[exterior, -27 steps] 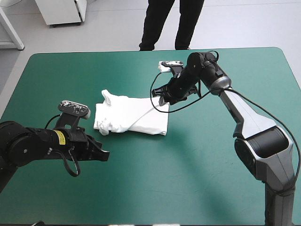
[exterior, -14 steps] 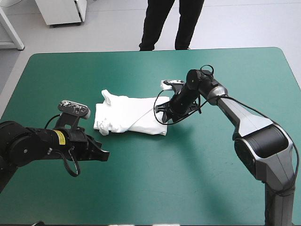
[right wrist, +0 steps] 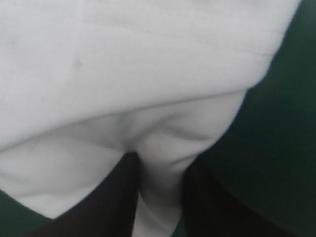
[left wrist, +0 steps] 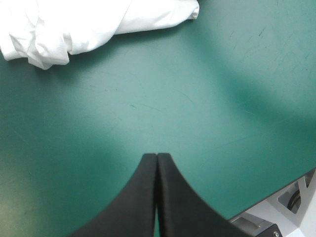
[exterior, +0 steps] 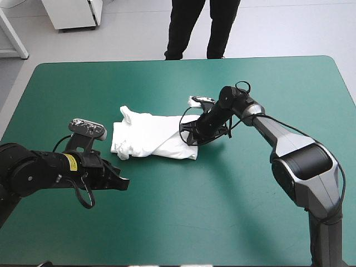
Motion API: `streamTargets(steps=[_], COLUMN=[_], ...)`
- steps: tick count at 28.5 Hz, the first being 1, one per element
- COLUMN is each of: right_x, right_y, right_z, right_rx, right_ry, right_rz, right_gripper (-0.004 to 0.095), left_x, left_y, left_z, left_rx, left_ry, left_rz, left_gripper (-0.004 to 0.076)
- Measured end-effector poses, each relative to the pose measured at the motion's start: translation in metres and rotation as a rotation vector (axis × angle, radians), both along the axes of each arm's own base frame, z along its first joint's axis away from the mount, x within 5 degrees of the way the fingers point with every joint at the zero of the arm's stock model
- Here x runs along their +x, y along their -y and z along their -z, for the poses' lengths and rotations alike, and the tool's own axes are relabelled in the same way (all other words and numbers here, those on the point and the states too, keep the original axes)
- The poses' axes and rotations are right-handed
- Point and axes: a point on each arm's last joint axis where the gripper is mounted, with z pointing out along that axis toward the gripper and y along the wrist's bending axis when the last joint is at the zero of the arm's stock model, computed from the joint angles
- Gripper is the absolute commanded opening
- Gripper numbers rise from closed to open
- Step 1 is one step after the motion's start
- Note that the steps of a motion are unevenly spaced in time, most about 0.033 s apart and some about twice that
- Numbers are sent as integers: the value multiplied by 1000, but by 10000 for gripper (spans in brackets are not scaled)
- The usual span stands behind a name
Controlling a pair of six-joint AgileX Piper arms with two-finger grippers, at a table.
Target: Fold the cloth
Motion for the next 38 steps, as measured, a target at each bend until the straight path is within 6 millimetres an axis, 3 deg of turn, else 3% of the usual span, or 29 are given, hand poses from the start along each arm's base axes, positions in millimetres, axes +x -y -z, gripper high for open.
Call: streamTargets(steps=[11, 18, 22, 31, 38], right_x=[-4, -5, -4, -13, -23], right_y=[9, 44, 85, 199, 280], right_z=[-3, -12, -13, -17, -31], right_rx=[-115, -267, -348, -472, -530], right_ry=[9, -2, -10, -74, -76], right_rz=[-33, -27, 27, 230, 398], right_gripper=[-13, -13, -13, -13, -13], left_x=[0, 0, 0, 0, 0], left_y=[0, 0, 0, 0, 0], left_z=[0, 0, 0, 0, 0], left_rx=[0, 0, 0, 14, 21], left_ry=[0, 0, 0, 14, 20], left_rz=[0, 0, 0, 28, 41], left_gripper=[-22, -22, -22, -22, -22])
